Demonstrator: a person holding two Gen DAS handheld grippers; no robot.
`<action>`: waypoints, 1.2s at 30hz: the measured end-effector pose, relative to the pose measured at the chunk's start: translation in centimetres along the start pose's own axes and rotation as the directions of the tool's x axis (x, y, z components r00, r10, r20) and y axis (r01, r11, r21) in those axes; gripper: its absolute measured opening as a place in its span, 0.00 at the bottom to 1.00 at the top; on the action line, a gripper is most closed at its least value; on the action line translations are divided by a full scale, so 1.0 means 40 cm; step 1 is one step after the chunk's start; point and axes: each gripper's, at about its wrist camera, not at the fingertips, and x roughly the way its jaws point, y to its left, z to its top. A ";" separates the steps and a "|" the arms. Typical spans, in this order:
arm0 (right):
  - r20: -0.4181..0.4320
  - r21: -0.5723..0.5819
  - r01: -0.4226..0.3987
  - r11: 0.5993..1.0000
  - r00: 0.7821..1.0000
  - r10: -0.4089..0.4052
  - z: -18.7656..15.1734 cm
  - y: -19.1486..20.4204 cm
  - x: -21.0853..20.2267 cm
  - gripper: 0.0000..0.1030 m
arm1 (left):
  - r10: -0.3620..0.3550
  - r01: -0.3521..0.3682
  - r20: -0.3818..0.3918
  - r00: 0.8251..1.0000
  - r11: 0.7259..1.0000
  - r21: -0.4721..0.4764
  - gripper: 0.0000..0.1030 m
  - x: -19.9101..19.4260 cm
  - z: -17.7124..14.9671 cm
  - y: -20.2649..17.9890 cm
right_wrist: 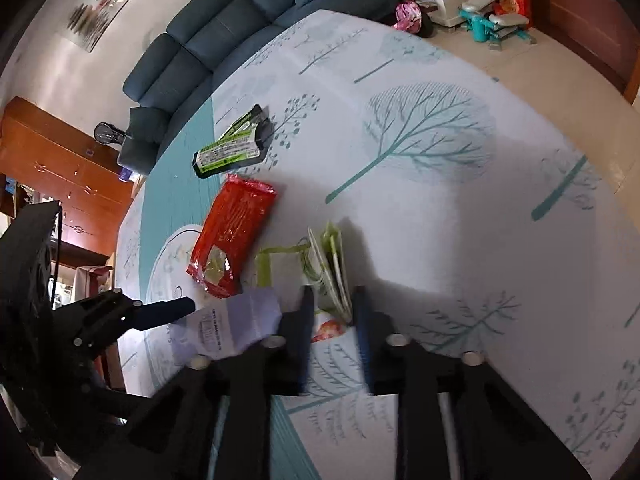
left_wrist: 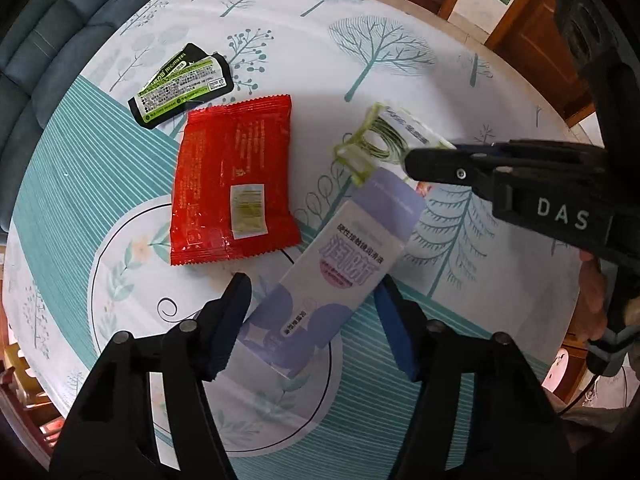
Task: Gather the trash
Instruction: 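Grasp the lavender-white box with the left tool while the right tool grasps the green-white packet, then carry the lavender-white box and green-white packet in both tools over the black bin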
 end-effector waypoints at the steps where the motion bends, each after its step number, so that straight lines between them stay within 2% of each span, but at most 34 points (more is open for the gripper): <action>1: 0.004 -0.001 -0.007 1.000 1.000 0.007 -0.003 0.001 0.000 0.05 | -0.007 0.007 0.001 1.000 1.000 -0.003 0.48 0.001 -0.001 0.002; 3: 0.026 -0.005 0.002 1.000 1.000 -0.002 -0.019 0.004 -0.017 0.05 | -0.016 0.015 -0.002 1.000 1.000 -0.015 0.36 -0.001 -0.004 0.006; 4: 0.035 -0.004 0.011 1.000 0.999 -0.011 -0.028 0.003 -0.029 0.05 | -0.006 0.006 -0.003 1.000 1.000 -0.026 0.33 -0.003 -0.009 0.011; 10: 0.080 0.055 0.048 0.997 0.995 -0.052 -0.072 -0.031 -0.114 0.04 | -0.026 0.027 0.013 1.000 0.994 -0.105 0.32 -0.031 -0.058 0.025; 17: 0.098 0.070 0.107 0.992 0.989 -0.114 -0.189 -0.066 -0.258 0.04 | -0.106 0.122 0.092 0.990 0.974 -0.190 0.32 -0.139 -0.135 -0.011; 20: 0.099 0.058 0.132 0.990 0.986 -0.137 -0.251 -0.079 -0.319 0.04 | -0.136 0.162 0.130 0.982 0.965 -0.208 0.32 -0.183 -0.149 -0.055; 24: 0.085 0.065 0.135 0.989 0.986 -0.140 -0.346 -0.115 -0.387 0.04 | -0.143 0.174 0.149 0.978 0.960 -0.221 0.32 -0.235 -0.180 -0.120; 28: 0.084 0.051 0.115 0.992 0.989 -0.119 -0.405 -0.151 -0.438 0.04 | -0.120 0.155 0.160 0.980 0.962 -0.224 0.32 -0.277 -0.218 -0.194; 32: 0.107 -0.009 0.079 0.997 0.991 -0.077 -0.445 -0.196 -0.501 0.04 | -0.081 0.125 0.179 0.981 0.960 -0.251 0.32 -0.309 -0.255 -0.283; 36: 0.116 -0.061 0.039 0.997 0.993 -0.032 -0.478 -0.256 -0.564 0.04 | -0.037 0.100 0.196 0.980 0.941 -0.324 0.32 -0.340 -0.305 -0.399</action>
